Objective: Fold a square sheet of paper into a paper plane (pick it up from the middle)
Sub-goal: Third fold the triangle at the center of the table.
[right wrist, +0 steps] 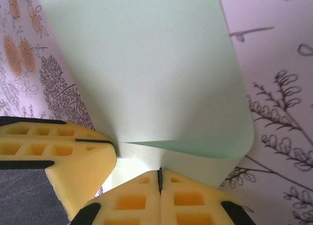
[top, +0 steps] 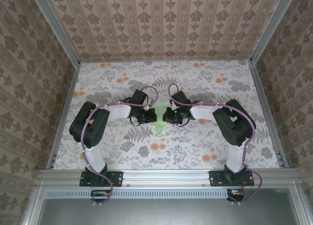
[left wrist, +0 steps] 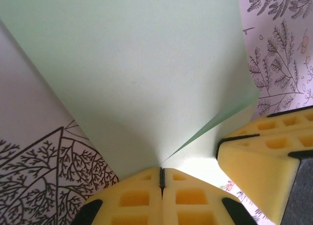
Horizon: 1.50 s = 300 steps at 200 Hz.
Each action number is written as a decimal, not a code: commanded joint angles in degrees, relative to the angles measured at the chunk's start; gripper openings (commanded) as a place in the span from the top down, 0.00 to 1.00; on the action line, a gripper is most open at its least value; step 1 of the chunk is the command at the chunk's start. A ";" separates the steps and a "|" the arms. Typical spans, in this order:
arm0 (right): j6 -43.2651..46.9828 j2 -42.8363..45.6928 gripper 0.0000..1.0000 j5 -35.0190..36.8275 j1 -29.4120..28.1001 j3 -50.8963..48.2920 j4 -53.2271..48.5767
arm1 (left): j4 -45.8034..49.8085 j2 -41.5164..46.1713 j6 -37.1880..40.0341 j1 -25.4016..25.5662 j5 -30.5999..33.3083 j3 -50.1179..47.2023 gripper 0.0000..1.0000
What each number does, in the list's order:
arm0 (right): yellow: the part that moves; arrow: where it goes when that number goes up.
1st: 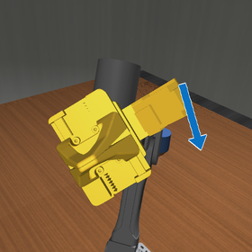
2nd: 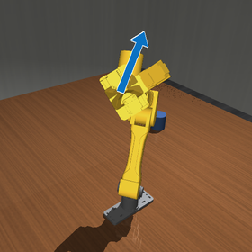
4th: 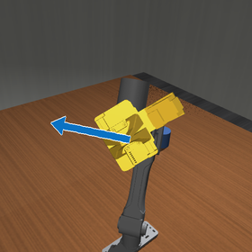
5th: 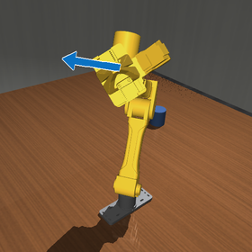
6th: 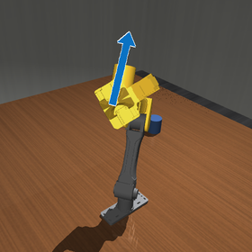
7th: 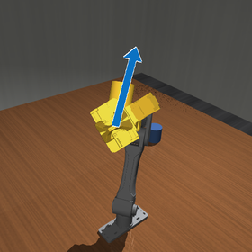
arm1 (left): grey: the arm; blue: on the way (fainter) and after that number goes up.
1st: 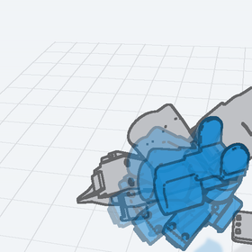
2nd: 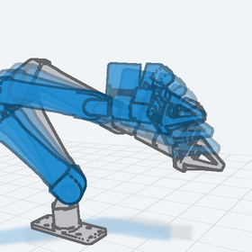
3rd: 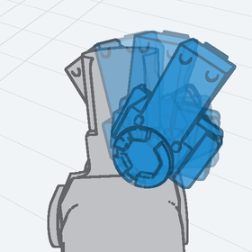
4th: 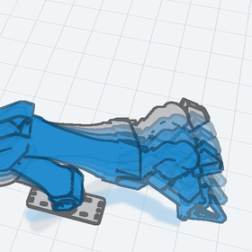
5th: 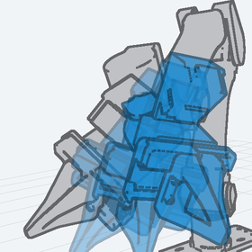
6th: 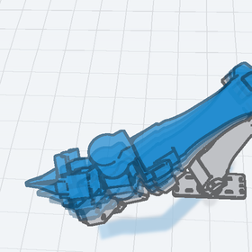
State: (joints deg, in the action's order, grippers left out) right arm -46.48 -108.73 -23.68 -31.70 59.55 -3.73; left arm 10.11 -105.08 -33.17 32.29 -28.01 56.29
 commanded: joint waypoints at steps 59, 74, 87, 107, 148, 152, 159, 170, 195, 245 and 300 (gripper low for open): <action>4.70 1.35 0.90 -0.94 3.11 0.14 -0.74 | 3.25 -0.62 1.48 0.31 2.15 0.54 0.97; 5.17 1.50 0.88 -0.96 3.10 0.13 -1.02 | 2.86 -0.07 1.45 0.31 1.69 0.63 0.95; 5.26 1.19 0.87 -1.77 3.12 0.21 -0.72 | 2.28 0.67 1.35 0.31 1.18 0.79 0.92; 4.92 0.46 0.86 -3.04 3.05 0.16 0.19 | 1.03 1.69 0.94 0.31 -0.12 1.13 0.85; 4.77 0.16 0.85 -5.21 2.53 0.04 1.67 | -0.70 2.55 0.17 0.31 -1.90 1.02 0.73; 4.73 0.14 0.85 -5.35 2.45 0.08 1.71 | -0.70 2.67 0.12 0.31 -1.86 0.95 0.73; 4.82 0.19 0.84 -5.52 2.35 0.09 1.71 | -0.67 2.81 0.13 0.32 -1.76 0.88 0.72; 4.91 0.08 0.84 -5.91 2.08 0.13 1.78 | -0.75 3.14 0.12 0.31 -1.61 0.57 0.71; 5.32 -0.28 0.83 -7.29 1.34 0.31 2.01 | -1.30 4.49 0.18 0.23 -1.09 -0.15 0.69; 5.23 -1.65 0.83 -7.43 0.33 0.93 1.27 | -0.68 5.50 0.29 0.07 0.25 -0.85 0.67; 4.82 -1.88 0.83 -7.12 0.24 1.27 1.28 | -1.32 4.80 0.60 -0.02 -1.42 -1.95 0.63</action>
State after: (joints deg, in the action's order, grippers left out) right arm -41.95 -109.56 -30.30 -31.20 59.55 -2.87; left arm 9.41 -100.86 -32.99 32.27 -27.88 55.42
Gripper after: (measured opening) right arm 0.174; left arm 0.369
